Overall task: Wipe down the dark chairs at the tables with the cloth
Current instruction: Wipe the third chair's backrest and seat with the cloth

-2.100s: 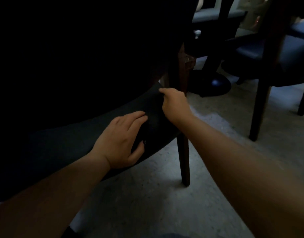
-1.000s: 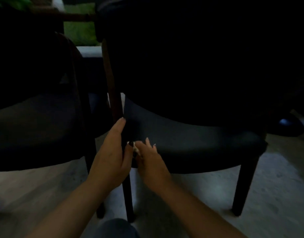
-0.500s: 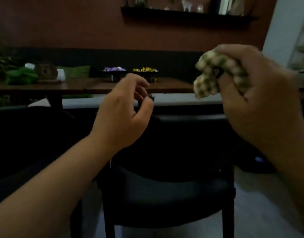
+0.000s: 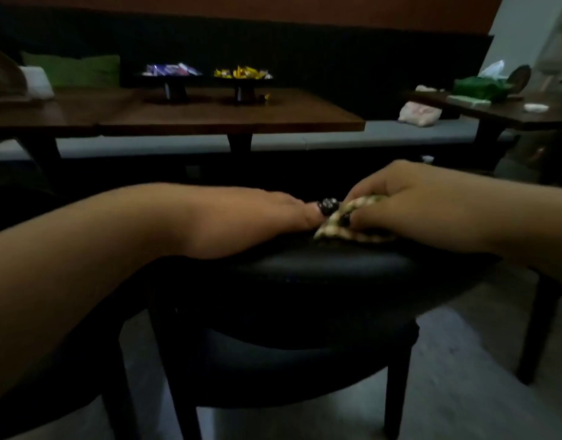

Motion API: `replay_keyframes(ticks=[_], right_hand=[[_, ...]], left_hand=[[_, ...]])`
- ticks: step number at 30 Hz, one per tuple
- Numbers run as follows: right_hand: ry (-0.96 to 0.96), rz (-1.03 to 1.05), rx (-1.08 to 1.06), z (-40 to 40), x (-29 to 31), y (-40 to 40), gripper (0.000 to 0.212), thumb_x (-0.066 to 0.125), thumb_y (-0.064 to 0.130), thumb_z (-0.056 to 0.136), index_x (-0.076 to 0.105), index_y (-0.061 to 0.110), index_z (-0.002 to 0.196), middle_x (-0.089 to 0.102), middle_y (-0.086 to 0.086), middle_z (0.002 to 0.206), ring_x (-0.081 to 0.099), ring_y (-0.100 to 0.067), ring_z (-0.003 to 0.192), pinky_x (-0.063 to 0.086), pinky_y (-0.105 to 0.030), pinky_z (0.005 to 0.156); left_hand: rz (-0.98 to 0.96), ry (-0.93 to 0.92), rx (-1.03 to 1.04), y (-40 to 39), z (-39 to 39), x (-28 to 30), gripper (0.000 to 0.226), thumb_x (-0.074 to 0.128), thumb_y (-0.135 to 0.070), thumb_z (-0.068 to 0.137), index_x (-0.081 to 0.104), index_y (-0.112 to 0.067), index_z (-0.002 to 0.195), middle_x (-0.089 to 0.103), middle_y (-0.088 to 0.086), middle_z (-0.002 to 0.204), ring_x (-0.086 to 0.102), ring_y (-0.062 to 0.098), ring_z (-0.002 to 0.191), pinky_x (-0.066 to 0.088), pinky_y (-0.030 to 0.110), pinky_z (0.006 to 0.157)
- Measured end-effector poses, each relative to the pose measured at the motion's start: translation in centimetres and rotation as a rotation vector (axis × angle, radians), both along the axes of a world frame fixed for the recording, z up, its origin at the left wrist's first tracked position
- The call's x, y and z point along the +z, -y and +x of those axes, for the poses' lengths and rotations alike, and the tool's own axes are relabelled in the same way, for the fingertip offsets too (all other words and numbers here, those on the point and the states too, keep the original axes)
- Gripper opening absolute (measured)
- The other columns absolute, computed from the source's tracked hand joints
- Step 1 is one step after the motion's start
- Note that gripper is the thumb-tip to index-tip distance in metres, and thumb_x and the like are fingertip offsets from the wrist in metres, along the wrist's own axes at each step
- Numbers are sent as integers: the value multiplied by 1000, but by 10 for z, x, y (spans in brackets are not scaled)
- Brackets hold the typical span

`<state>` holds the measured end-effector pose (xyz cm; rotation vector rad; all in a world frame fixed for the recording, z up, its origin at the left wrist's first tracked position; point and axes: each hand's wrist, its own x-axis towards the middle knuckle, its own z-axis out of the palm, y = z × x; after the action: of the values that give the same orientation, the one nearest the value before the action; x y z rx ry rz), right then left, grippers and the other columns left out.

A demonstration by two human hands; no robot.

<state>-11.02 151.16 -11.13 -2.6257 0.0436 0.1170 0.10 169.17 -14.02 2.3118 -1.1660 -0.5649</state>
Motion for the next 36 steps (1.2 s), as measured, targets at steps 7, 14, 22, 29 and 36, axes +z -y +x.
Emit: replay_keyframes(ticks=[7, 14, 22, 29, 36], right_hand=[[-34, -48, -63, -13, 4, -10, 29, 41, 49, 74, 62, 43, 92, 67, 10, 72, 63, -9, 67, 54, -42, 66], [88, -153, -151, -22, 4, -19, 26, 42, 44, 84, 60, 35, 100, 61, 14, 78, 51, -6, 62, 35, -26, 50], [-10, -141, -203, -19, 14, -23, 15, 57, 34, 82, 65, 26, 92, 66, 5, 80, 61, -19, 70, 33, -26, 54], [-21, -153, -217, -18, 19, -25, 17, 61, 28, 81, 67, 20, 95, 68, 2, 81, 63, -22, 72, 41, -29, 55], [7, -133, -221, -17, 14, -24, 18, 57, 24, 84, 67, 20, 98, 69, -1, 83, 64, -25, 71, 49, -33, 54]], left_hand=[[231, 38, 39, -19, -21, 12, 90, 14, -87, 72, 28, -43, 149, 45, -16, 146, 41, 6, 134, 33, 28, 110], [2, 193, 245, -28, -38, 16, 50, 38, -53, 81, 60, -38, 123, 62, -20, 55, 57, -4, 59, 37, 18, 52], [19, 140, 302, -25, -41, 29, 19, 49, -38, 83, 60, -23, 78, 61, -3, 59, 59, 19, 57, 36, 29, 53], [-4, 121, 259, -24, -40, 35, 20, 53, -31, 87, 65, -16, 82, 61, 0, 58, 55, 22, 56, 30, 27, 63], [-26, 136, 262, -25, -40, 32, 25, 48, -34, 85, 63, -16, 78, 58, -2, 55, 52, 22, 53, 35, 28, 69]])
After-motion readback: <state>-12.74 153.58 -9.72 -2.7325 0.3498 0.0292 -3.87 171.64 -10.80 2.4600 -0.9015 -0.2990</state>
